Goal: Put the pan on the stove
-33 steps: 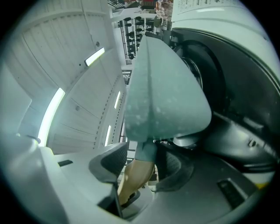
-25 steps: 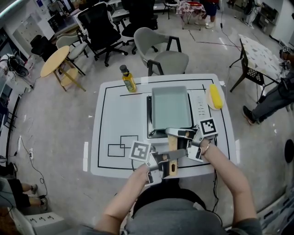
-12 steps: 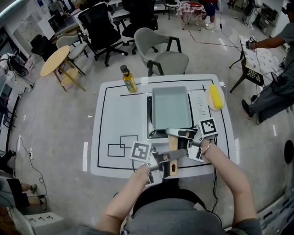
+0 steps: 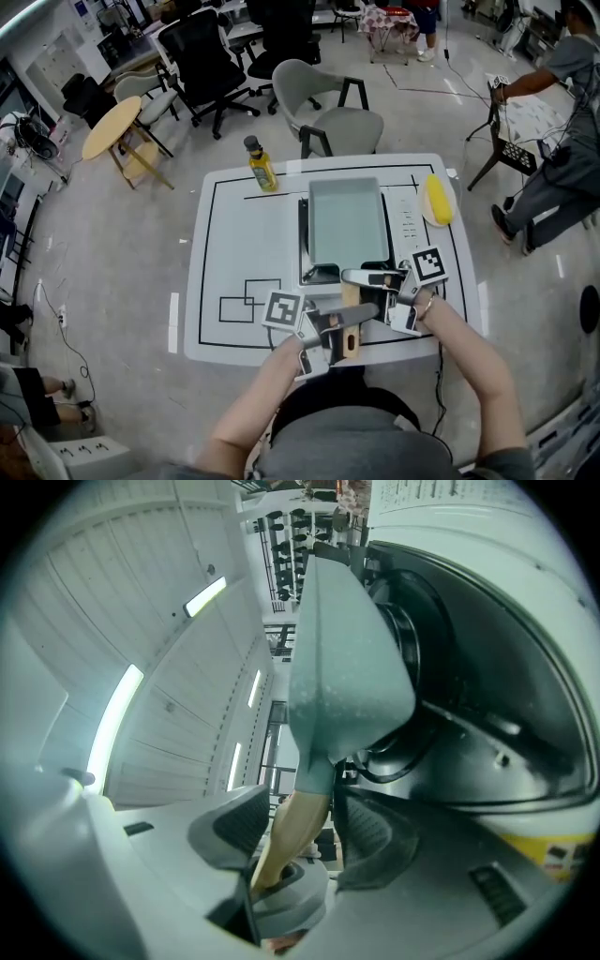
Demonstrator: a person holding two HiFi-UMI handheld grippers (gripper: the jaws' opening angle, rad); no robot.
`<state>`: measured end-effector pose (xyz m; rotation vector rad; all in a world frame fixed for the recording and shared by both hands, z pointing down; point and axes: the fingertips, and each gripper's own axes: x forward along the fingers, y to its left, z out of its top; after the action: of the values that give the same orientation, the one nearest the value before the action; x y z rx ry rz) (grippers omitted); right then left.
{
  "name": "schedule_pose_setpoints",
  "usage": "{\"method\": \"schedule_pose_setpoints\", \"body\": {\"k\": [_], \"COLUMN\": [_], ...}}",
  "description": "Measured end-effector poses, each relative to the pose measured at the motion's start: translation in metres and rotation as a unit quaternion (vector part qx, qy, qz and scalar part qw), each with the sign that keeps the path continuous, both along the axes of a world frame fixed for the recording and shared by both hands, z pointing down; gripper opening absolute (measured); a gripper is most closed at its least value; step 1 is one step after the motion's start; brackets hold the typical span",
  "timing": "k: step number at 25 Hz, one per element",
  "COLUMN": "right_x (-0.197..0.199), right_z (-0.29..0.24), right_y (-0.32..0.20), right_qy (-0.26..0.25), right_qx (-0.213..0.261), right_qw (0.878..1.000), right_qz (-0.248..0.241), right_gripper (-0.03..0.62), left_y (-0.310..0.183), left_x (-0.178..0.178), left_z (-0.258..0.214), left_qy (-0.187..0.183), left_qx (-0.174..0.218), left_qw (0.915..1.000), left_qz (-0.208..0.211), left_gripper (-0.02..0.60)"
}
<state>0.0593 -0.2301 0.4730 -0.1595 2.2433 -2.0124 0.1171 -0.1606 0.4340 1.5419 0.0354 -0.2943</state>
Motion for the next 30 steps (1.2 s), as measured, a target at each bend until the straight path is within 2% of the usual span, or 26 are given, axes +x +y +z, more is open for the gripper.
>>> {"method": "schedule_pose_setpoints", "body": {"k": [6, 11, 16, 19, 26, 30], "right_x": [0.013, 0.026, 0.056, 0.072, 0.090, 0.093], "right_z": [-0.004, -0.010, -0.010, -0.021, -0.053, -0.062], "right_y": [0.007, 0.016, 0.012, 0.003, -0.008, -0.008], "right_qy": [0.002, 0.045, 0.095, 0.120, 0.176, 0.224], "right_qx": [0.006, 0.051, 0.068, 0.102, 0.187, 0.238], "right_qw": [1.000, 0.997, 0.991, 0.982, 0.952, 0.927], "right_qz": [0.012, 0.023, 0.070, 0.105, 0.165, 0.181], "right_gripper": [0.206, 0.200, 0.189, 0.180, 0.137, 0.103], "left_y": [-0.002, -0.002, -0.002, -0.003, -0.004, -0.003], "left_x": [0.002, 0.001, 0.001, 0.001, 0.002, 0.002], "left_z": [0.000, 0.000, -0.001, 0.000, -0.001, -0.001], "left_qy": [-0.003, -0.004, -0.005, -0.006, -0.008, -0.009], "left_qx": [0.002, 0.001, -0.002, -0.002, -0.001, 0.002], "left_qw": [1.0000, 1.0000, 1.0000, 1.0000, 0.9999, 0.9999], "left_qz": [0.001, -0.002, -0.003, -0.006, -0.012, -0.015], "left_gripper": [0.044, 0.044, 0.044, 0.044, 0.044, 0.044]}}
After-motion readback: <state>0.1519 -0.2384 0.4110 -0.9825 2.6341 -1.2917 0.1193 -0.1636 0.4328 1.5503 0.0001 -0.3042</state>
